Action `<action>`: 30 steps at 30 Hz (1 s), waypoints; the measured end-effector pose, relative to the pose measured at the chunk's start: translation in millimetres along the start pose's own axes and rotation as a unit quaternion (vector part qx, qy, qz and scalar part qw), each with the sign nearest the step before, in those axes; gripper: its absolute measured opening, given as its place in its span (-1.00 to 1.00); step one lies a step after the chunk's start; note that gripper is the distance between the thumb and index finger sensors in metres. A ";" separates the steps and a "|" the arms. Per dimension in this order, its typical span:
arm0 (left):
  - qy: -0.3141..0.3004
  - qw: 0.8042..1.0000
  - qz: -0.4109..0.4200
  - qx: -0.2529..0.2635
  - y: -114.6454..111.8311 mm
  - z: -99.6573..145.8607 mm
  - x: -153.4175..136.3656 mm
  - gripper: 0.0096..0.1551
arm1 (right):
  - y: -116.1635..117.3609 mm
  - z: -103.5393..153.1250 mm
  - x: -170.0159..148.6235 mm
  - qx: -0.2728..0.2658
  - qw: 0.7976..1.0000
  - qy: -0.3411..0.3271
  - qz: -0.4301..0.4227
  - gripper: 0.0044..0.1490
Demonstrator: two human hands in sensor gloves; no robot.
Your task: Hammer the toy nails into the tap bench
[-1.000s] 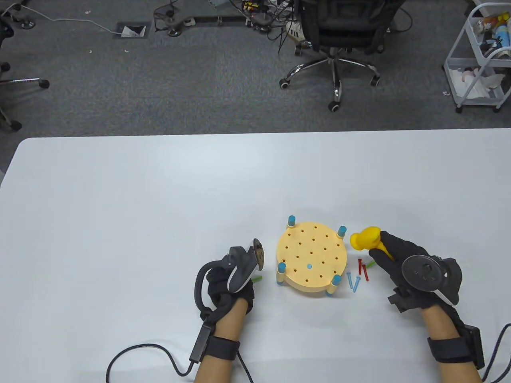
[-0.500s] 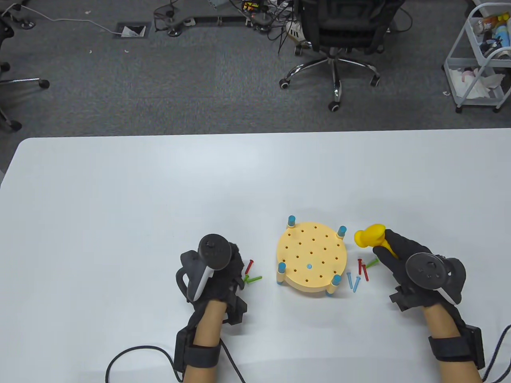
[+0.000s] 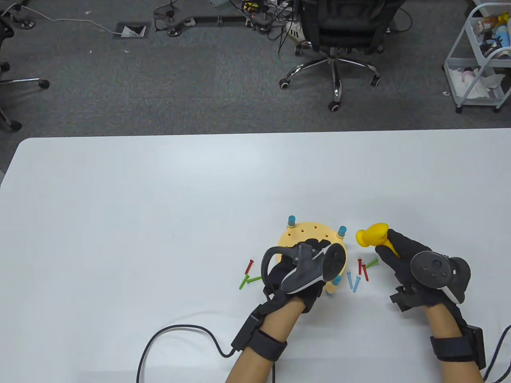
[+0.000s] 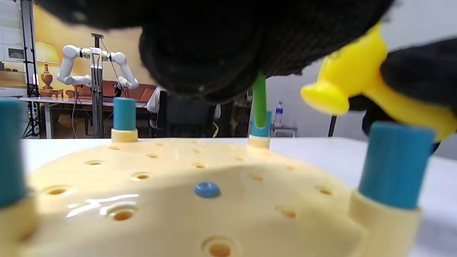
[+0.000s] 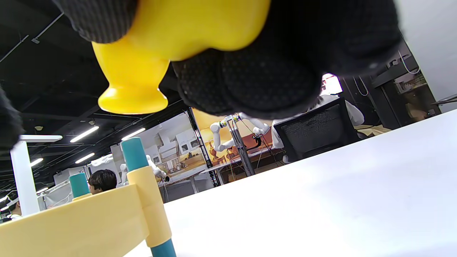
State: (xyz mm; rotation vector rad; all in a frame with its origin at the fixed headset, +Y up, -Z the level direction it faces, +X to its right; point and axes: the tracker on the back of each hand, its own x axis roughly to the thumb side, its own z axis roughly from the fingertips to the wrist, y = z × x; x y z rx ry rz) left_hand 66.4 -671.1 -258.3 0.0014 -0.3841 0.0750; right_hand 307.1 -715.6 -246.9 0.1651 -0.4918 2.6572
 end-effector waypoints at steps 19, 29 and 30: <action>0.007 0.999 -0.020 -0.048 -16.8 -17.0 3.1 -0.57 | 4.5 0.8 3.3 0.013 1.000 -0.009 0.014 -0.21; 0.000 0.995 -0.090 -0.046 -16.0 -18.8 20.3 -0.58 | 5.9 1.0 4.5 0.016 1.000 -0.012 0.019 -0.21; -0.004 0.995 -0.092 -0.050 -16.6 -18.9 21.7 -0.57 | 5.9 1.0 4.6 0.016 1.000 -0.012 0.020 -0.21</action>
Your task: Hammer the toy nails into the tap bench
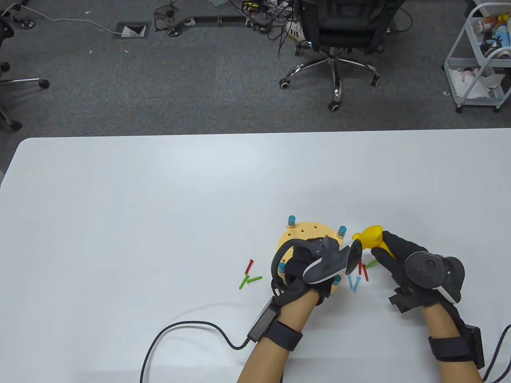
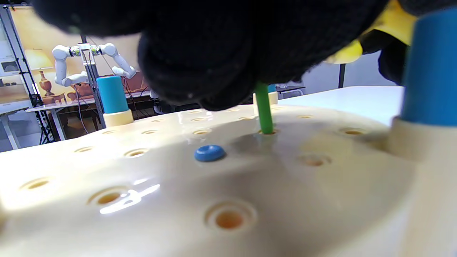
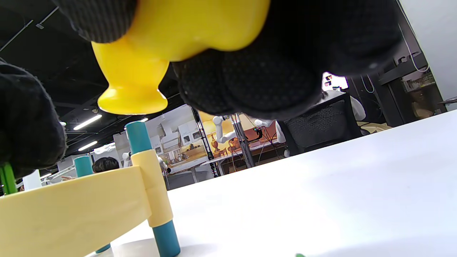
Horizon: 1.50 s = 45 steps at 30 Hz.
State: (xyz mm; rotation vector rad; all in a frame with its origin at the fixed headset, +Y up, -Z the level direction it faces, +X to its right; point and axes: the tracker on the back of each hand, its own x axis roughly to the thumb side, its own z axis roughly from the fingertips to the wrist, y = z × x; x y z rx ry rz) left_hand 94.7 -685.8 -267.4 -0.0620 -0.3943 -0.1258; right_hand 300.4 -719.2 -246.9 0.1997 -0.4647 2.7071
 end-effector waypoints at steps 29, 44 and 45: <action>0.025 0.985 0.164 0.051 -49.5 53.2 -106.1 -0.46 | 11.7 5.4 91.6 -0.029 0.977 -0.155 0.144 -0.22; 0.024 0.990 0.116 0.073 -48.5 54.4 -97.1 -0.50 | 5.1 8.2 95.1 -0.094 0.975 -0.141 0.141 -0.21; 0.024 0.990 0.116 0.073 -48.5 54.3 -97.1 -0.50 | 11.0 7.5 96.8 -0.042 0.978 -0.155 0.136 -0.22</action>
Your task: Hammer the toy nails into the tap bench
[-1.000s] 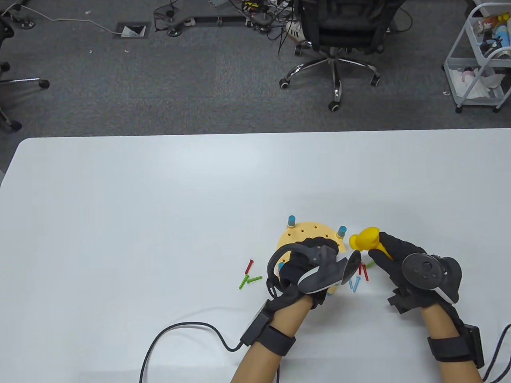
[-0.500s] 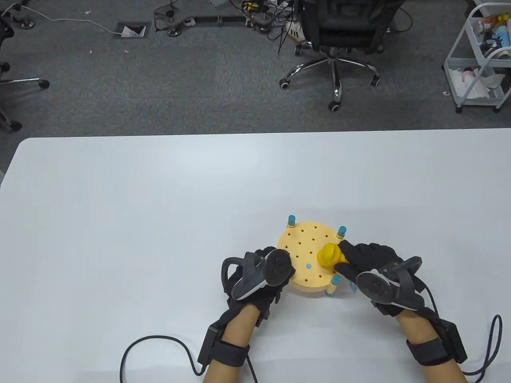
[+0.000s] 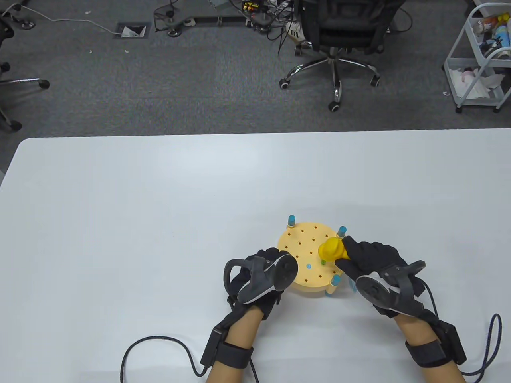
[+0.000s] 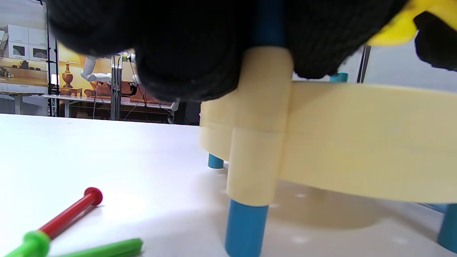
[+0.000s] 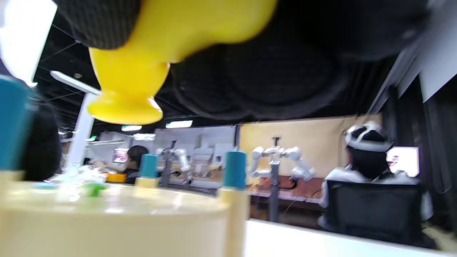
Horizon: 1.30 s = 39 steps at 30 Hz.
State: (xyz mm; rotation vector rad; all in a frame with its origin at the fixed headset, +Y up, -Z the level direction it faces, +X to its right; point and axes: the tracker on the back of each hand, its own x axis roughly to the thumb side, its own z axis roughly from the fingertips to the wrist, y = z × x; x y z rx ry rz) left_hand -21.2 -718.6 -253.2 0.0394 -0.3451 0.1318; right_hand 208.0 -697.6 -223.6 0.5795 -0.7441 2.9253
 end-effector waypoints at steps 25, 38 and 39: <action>0.191 0.975 0.055 -0.101 -12.0 8.9 -89.4 -0.38 | 6.7 21.7 -78.5 -0.013 0.981 0.175 -0.078 -0.19; 0.210 0.966 -0.110 -0.104 -45.6 -28.7 -53.8 -0.48 | 15.5 22.3 -86.2 0.006 0.979 0.189 -0.080 -0.19; 0.212 0.965 -0.117 -0.100 -44.6 -28.8 -52.5 -0.50 | 15.7 22.4 -86.1 0.006 0.979 0.189 -0.080 -0.19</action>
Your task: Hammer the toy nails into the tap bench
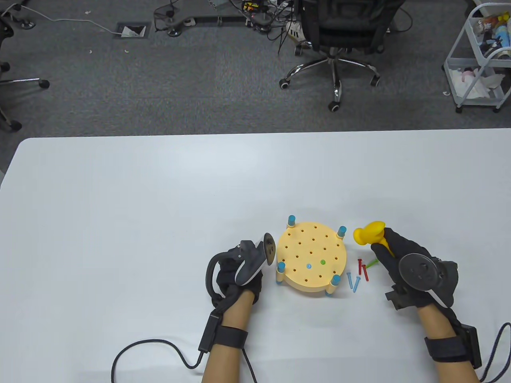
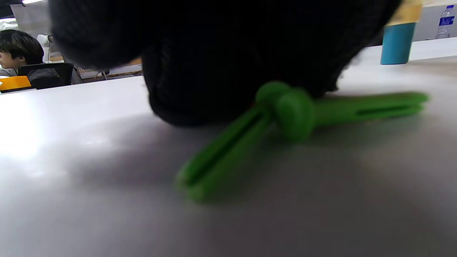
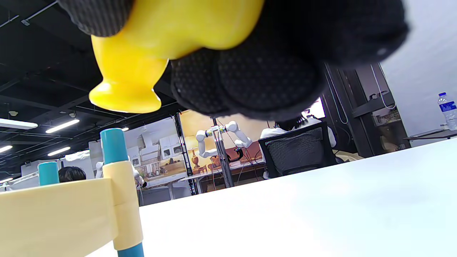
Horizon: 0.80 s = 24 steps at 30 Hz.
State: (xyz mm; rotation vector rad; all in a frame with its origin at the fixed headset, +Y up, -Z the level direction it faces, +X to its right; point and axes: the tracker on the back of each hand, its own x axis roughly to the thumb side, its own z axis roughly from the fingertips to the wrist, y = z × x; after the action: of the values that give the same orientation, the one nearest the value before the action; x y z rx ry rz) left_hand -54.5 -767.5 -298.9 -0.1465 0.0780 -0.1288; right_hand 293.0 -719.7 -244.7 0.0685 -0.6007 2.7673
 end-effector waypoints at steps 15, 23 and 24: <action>0.008 0.990 0.132 -0.040 -3.3 -2.0 -18.7 -0.35 | 0.5 1.7 -0.1 0.003 1.000 -0.003 -0.004 -0.19; -0.038 0.917 0.379 0.117 42.9 25.1 -57.8 -0.53 | -0.3 1.5 -1.3 0.002 1.000 0.001 -0.010 -0.19; -0.065 0.899 0.406 0.150 50.5 32.5 -56.8 -0.54 | 0.0 1.4 -1.2 0.003 1.000 0.002 -0.010 -0.19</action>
State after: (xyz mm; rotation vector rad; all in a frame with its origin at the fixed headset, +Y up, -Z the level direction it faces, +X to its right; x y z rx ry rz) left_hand -101.7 -705.8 -270.6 0.1934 -0.0200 0.7047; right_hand 294.0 -720.6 -243.6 0.0708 -0.5888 2.7487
